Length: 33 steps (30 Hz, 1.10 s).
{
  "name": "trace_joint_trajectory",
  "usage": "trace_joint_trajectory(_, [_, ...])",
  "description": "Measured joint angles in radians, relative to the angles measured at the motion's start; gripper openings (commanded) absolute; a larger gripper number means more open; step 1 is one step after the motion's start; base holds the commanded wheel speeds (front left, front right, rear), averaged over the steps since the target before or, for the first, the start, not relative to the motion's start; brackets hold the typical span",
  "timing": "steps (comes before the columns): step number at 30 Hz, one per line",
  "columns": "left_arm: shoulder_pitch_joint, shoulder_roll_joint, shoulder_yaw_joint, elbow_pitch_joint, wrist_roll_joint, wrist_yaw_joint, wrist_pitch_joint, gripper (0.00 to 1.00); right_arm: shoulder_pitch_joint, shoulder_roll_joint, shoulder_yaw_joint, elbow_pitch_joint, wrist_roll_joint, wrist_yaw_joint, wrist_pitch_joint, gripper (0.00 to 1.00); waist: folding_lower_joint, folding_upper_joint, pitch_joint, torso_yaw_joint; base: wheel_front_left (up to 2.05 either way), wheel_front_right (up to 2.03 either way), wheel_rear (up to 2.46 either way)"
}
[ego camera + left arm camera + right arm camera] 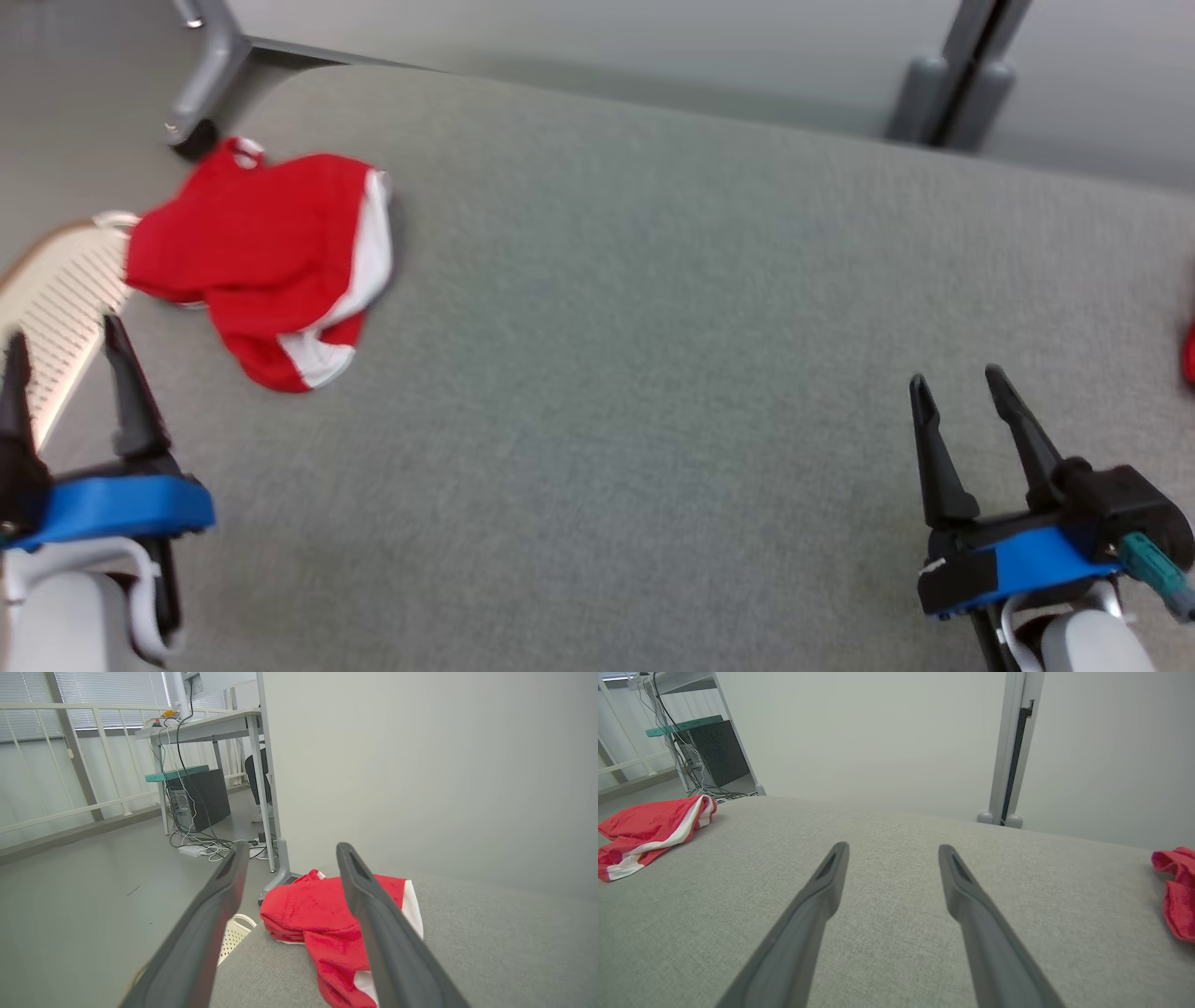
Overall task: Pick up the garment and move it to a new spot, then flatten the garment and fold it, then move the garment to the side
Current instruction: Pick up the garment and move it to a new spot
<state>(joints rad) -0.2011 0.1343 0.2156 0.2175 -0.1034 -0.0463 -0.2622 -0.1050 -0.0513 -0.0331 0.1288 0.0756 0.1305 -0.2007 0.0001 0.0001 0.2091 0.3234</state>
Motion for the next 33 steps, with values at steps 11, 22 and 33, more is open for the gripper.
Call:
trace_joint_trajectory(11, [-0.445, 0.208, 0.037, 0.236, -0.025, -0.034, 0.010, 1.00, -0.087, -0.048, 0.001, -0.217, -0.030, 0.000, 0.068, 1.00, 0.0003, 0.0003, 0.233, -0.165, 0.00, 0.00, 0.00])
trace_joint_trajectory(22, [-0.688, 0.285, -0.016, 0.613, -0.068, -0.069, 0.229, 1.00, -0.097, -0.078, -0.051, -0.348, -0.032, 0.000, 0.099, 1.00, 0.0001, 0.0004, 0.391, -0.226, 0.00, 0.00, 0.00])
trace_joint_trajectory(33, [-0.787, 0.285, -0.099, 0.830, -0.194, -0.080, 0.518, 1.00, -0.096, -0.087, -0.062, -0.386, -0.032, 0.000, 0.120, 1.00, -0.0003, -0.0001, 0.410, -0.200, 0.00, 0.00, 0.00])
